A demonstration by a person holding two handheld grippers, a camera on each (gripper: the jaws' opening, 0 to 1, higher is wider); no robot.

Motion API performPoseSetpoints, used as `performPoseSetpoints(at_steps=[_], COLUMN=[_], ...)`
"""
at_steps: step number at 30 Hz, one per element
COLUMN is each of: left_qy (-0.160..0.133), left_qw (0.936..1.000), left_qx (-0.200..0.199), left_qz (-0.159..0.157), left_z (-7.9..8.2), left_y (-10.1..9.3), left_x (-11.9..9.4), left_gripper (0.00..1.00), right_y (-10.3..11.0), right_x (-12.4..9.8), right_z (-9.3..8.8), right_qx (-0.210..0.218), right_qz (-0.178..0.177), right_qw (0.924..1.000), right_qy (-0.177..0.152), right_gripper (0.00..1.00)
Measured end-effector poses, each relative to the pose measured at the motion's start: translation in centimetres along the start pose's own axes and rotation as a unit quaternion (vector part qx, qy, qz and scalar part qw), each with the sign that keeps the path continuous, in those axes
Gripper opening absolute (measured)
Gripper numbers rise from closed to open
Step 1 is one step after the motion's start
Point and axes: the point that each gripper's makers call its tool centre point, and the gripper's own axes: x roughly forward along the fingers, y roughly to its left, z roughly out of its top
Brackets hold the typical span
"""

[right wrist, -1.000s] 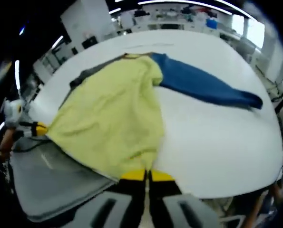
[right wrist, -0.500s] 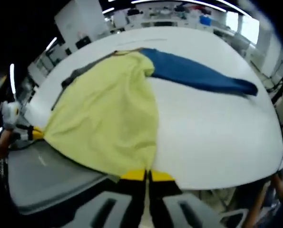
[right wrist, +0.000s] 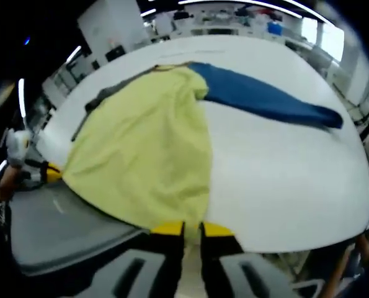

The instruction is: Fold the garment on the visible template until the final outline fits inside the template.

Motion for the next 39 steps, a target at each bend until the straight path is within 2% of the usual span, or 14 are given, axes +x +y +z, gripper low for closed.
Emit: performPoseSetpoints(at_steps=[2, 5, 7, 11, 15, 17, 21, 27, 34, 39], left_qy=[-0.021, -0.056, -0.082, -0.117, -0.144, -0.159, -0.186, -0.204, -0.235, -0.246], left_qw=[0.9998, 0.9981, 0.9966, 0.993, 0.9893, 0.9868, 0.9815, 0.9766, 0.9697, 0.9666], left_qx=[-0.005, -0.023, -0.007, 0.015, 0.022, 0.03, 0.047, 0.063, 0.061, 0.065], left_qz=[-0.005, -0.003, -0.002, 0.012, 0.008, 0.003, 0.009, 0.028, 0.029, 0.027], left_z=[0.7, 1.9, 2.9, 4.2, 5.1, 5.7, 7.3, 8.3, 9.4, 10.0], left_y=[-0.1, 0.1, 0.2, 0.6, 1.0, 0.8, -0.1, 0.6, 1.0, 1.4], left_x=[-0.1, -0.3, -0.5, -1.0, -1.2, -1.2, -2.0, -2.4, -2.7, -2.9], left_gripper=[0.17, 0.27, 0.35, 0.52, 0.59, 0.61, 0.72, 0.8, 0.91, 0.97], right_y=[0.2, 0.3, 0.3, 0.5, 0.6, 0.5, 0.3, -0.3, -1.6, -2.2], right_x=[-0.1, 0.0, 0.0, 0.0, -0.1, 0.0, 0.1, 0.9, 2.9, 4.5], right_z=[0.5, 2.3, 3.0, 4.7, 6.9, 8.2, 10.8, 13.5, 15.6, 17.0], right_qx=[-0.005, -0.037, -0.046, -0.067, -0.086, -0.1, -0.118, -0.121, -0.143, -0.158], right_qz=[0.004, 0.008, 0.009, 0.018, 0.024, 0.032, 0.04, 0.051, 0.036, 0.033], right_qw=[0.9999, 0.9983, 0.9973, 0.9941, 0.9884, 0.9843, 0.9765, 0.9722, 0.9724, 0.9716], right_qy=[-0.009, -0.044, -0.057, -0.083, -0.122, -0.142, -0.175, -0.194, -0.18, -0.174], right_gripper=[0.2, 0.33, 0.41, 0.47, 0.55, 0.56, 0.56, 0.49, 0.43, 0.38])
